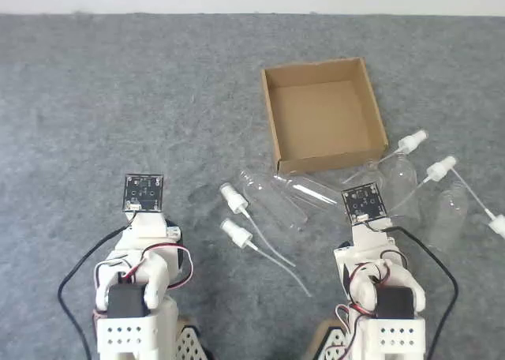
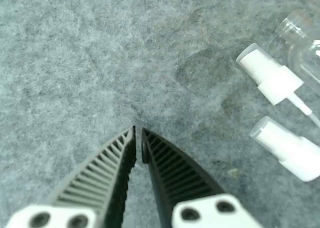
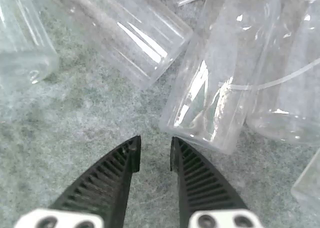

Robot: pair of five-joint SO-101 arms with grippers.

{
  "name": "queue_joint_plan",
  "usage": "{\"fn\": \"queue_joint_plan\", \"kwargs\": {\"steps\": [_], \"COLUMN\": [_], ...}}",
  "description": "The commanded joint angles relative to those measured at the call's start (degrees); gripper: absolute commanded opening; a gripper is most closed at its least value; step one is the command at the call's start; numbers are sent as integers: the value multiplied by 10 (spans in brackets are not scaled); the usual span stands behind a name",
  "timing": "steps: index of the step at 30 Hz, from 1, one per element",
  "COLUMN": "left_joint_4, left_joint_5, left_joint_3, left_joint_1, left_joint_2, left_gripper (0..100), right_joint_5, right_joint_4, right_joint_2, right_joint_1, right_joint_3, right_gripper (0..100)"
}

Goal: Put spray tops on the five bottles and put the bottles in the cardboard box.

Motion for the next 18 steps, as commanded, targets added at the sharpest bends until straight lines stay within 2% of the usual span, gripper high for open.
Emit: {"fn": "queue_joint_plan", "kwargs": {"steps": [1,18], "left_joint_4": [3,2], "left_joint_5": [4,3], "left_joint_3": [-3,-3], "left_joint_1": [-1,4], "left_joint_2": [-9,-9], "left_gripper": [12,12], "right_joint_5": [5,5], "right_joint_4": [3,3], "right_joint_2": [-9,-9], "right_joint_1": [1,0], "right_joint_3": [13,13], "right_gripper": [76,76]}}
